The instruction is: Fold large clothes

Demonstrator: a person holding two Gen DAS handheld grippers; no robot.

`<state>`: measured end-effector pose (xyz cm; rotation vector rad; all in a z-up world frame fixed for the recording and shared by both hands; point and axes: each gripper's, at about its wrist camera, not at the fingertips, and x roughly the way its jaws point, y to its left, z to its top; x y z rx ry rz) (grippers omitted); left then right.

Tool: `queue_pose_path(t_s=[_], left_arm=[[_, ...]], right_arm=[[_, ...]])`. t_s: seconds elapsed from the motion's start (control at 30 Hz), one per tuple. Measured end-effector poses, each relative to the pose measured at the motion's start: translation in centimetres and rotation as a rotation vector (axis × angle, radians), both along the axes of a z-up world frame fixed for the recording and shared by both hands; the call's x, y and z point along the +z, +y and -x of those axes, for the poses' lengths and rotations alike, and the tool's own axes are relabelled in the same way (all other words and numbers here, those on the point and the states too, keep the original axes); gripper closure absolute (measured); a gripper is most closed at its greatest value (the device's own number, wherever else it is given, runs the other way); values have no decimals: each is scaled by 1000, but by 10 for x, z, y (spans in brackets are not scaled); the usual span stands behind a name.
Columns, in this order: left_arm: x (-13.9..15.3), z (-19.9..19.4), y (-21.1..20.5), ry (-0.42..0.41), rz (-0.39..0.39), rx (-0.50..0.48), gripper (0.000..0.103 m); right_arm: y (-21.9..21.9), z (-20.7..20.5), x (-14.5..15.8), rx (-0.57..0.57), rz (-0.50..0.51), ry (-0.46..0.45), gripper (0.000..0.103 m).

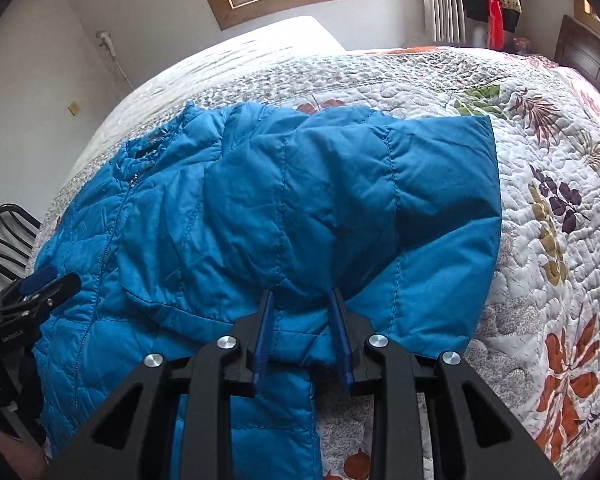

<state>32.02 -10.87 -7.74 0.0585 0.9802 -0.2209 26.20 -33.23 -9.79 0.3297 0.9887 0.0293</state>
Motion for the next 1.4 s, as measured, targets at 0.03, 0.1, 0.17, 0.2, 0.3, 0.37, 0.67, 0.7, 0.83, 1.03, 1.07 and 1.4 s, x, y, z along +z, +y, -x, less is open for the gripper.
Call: queue_pose_path(t_s=[0.03,0.1,0.17,0.2,0.3,0.37,0.67,0.7,0.83,1.03,1.07,1.4], left_arm=[[-3,-8,-9,7,4,-14,3],[-9,-20,-23,18,7,-38,3],[-14,-30,-37,30,13,-65,3],[-18,-34,-43,37,15,-75,3],[-20,-40,-56,42,43,-92,4],[-19,-38,-64,42,42,-114,16],[-6,-20,-67,-36,39,-121,103],[-6,-22,-61,-21,75,-116,103],[-7,-23,-55,13,109,-130,101],[-16,-24,-71,72,95,-145,17],[-19,-25,-76,87,97,-157,21],[-10,-25,-74,69,178,-154,84]], right_arm=[[0,-1,-1,2,4,-1,74],[1,-1,-2,4,8,-1,74],[2,-2,-3,9,15,-3,74],[2,-2,-4,10,16,-4,74],[2,-1,-4,13,21,-5,74],[2,-1,-5,14,22,-6,74],[10,-1,-4,17,67,-14,69],[11,-1,-4,17,70,-14,69],[11,2,0,11,66,-21,68],[14,3,2,9,79,-24,68],[14,3,2,10,82,-25,68],[21,10,10,44,96,-67,68]])
